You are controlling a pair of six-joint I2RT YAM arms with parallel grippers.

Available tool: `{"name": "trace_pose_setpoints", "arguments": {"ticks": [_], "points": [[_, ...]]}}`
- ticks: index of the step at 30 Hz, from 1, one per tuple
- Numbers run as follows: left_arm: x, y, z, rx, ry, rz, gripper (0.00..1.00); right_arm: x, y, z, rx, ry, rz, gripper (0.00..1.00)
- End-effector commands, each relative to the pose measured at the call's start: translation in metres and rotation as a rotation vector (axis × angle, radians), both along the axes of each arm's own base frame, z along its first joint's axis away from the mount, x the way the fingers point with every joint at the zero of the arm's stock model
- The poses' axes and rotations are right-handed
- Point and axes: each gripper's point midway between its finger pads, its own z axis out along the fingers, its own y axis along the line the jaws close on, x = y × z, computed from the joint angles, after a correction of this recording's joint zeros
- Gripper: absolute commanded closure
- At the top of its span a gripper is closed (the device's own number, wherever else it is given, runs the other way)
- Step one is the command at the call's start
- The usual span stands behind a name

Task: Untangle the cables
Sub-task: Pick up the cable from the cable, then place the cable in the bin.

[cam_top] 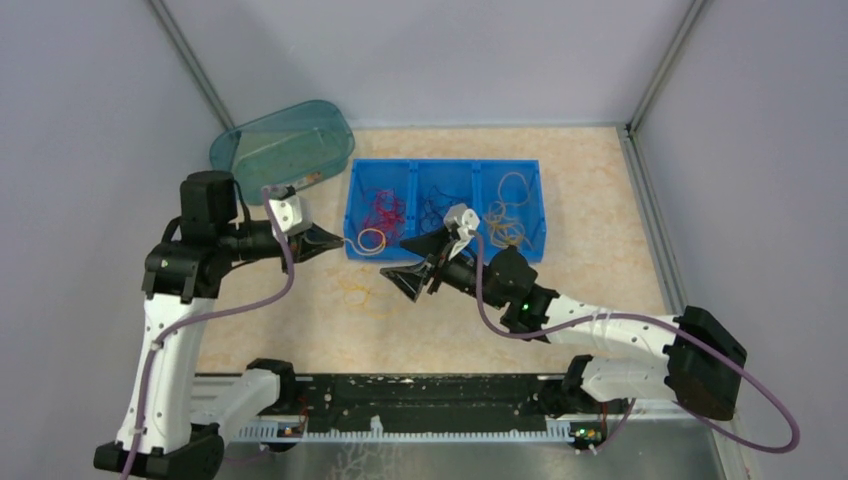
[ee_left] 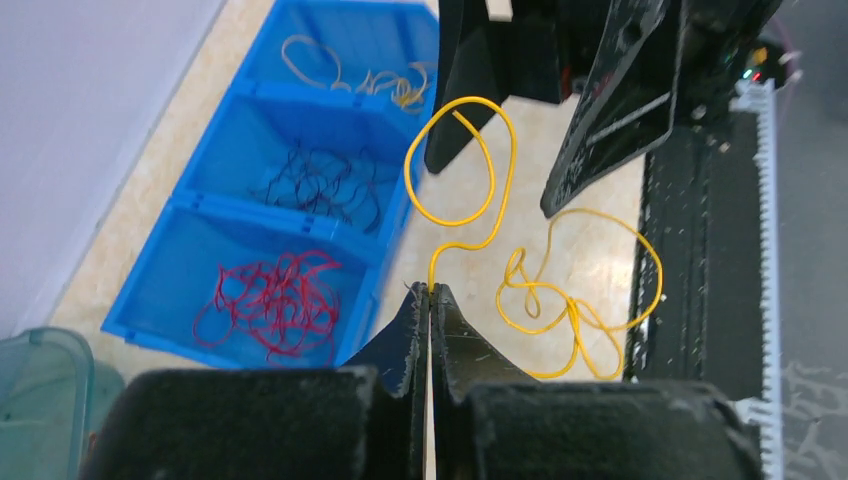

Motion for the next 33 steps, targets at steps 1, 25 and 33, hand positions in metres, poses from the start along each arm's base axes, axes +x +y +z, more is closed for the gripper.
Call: {"name": "trace_pose_setpoints", "arguments": {"ticks": [1, 25, 33], "points": [[-0.027, -0.018, 0.048, -0.159, 0.026, -0.092, 1.00, -0.038, -0.001, 0.054, 0.220, -0.087, 0.174, 0.24], [-0.056, -0.030, 0.077, -0.296, 0.005, -0.234, 1.00, -0.074, 0.066, 0.082, 0.376, -0.011, 0.478, 0.58], [-0.048, -0.032, 0.070, -0.301, 0.008, -0.213, 1.00, -0.076, 0.074, 0.082, 0.365, 0.009, 0.509, 0.71]]}}
